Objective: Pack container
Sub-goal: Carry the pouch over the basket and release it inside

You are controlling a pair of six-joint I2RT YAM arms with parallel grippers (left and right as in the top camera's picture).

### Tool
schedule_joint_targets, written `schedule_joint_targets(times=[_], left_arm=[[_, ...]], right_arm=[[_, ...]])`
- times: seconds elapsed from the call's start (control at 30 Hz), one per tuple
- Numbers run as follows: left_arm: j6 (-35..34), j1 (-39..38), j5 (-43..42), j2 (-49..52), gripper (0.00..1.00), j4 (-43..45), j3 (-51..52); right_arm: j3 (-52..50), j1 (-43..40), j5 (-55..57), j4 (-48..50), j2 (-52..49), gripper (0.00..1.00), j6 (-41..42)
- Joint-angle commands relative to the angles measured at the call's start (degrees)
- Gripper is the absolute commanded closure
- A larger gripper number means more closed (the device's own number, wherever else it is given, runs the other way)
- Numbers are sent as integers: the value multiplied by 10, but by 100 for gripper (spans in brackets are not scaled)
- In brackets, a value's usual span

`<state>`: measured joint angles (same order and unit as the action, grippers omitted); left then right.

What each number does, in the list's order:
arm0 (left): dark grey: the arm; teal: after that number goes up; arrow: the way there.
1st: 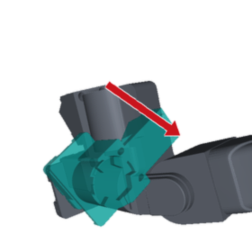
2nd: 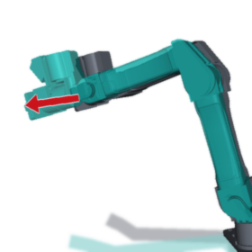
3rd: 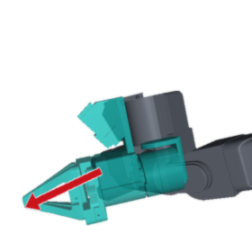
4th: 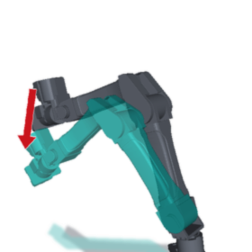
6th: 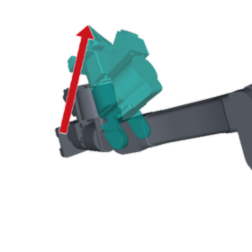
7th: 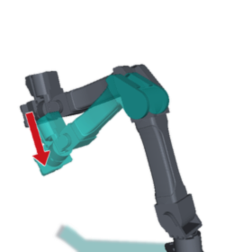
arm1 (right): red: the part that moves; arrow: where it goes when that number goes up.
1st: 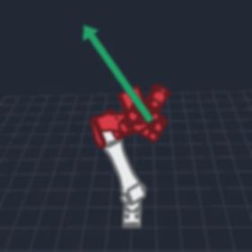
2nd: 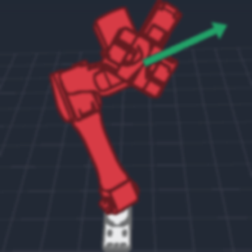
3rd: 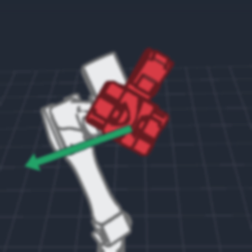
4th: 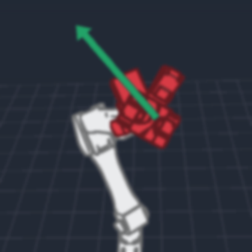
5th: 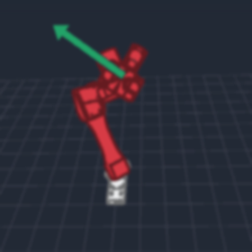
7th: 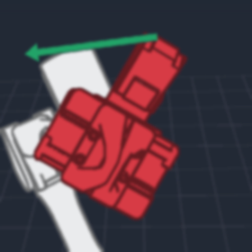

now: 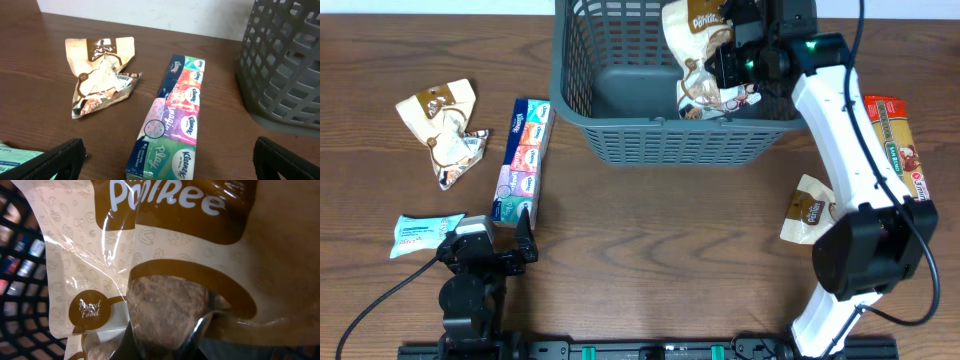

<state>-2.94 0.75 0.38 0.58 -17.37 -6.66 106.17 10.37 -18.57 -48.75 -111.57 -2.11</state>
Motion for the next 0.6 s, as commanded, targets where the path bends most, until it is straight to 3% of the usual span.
schedule_joint_targets(times=[0.0, 0.4, 0.5, 0.57], left_arm=[[3, 3, 0, -3, 1, -7, 11], [3, 3, 0, -3, 1, -7, 11], [3, 3, 0, -3, 1, -7, 11], [3, 3, 0, -3, 1, -7, 11]], right_arm=[[0, 2, 8, -2, -21, 99, -23], [-2, 6, 8, -18, -66, 96, -24], [-2, 6, 8, -18, -65, 72, -27], [-2, 6, 8, -19, -65, 37, -27]])
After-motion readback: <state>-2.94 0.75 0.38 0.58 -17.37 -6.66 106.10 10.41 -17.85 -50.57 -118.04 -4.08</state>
